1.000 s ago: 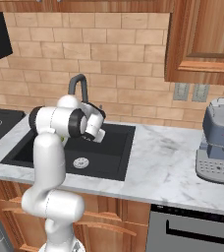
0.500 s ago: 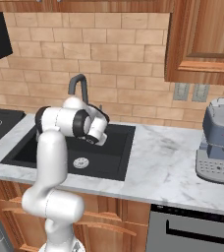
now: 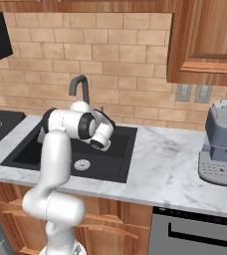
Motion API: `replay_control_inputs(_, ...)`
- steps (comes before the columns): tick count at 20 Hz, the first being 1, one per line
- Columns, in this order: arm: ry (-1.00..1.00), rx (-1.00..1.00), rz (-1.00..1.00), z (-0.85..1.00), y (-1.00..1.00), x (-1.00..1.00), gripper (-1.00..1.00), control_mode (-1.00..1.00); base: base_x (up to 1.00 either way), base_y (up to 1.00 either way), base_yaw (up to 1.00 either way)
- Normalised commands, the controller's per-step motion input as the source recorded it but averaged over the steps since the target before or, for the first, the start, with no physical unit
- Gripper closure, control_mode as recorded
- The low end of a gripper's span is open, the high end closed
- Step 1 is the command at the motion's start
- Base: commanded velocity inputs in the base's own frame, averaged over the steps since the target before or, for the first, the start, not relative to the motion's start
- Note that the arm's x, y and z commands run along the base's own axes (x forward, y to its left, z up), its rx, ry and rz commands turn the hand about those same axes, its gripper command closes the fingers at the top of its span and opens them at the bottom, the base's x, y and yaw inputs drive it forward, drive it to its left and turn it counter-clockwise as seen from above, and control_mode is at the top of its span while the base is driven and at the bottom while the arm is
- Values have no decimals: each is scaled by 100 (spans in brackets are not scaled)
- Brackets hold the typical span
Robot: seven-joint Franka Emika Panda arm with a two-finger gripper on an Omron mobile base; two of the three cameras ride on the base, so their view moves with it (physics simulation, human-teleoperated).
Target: Dump the broccoli from the pot into the sink. Then turn on the water and wash the broccoli. Then turn off the water and put the broccoli back in the pot.
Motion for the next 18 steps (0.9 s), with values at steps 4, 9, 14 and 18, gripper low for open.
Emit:
replay_control_inputs(4,-3,1,0,0,-22,0,100,-100,0,0,0)
replay_control_inputs(9,-1,5,0,0,-16,0,100,-100,0,0,0)
replay_control_inputs(14,0,16,0,0,-16,0,100,-100,0,0,0)
replay_control_inputs(18,-7,2,0,9,-1,-17,100,-100,0,0,0)
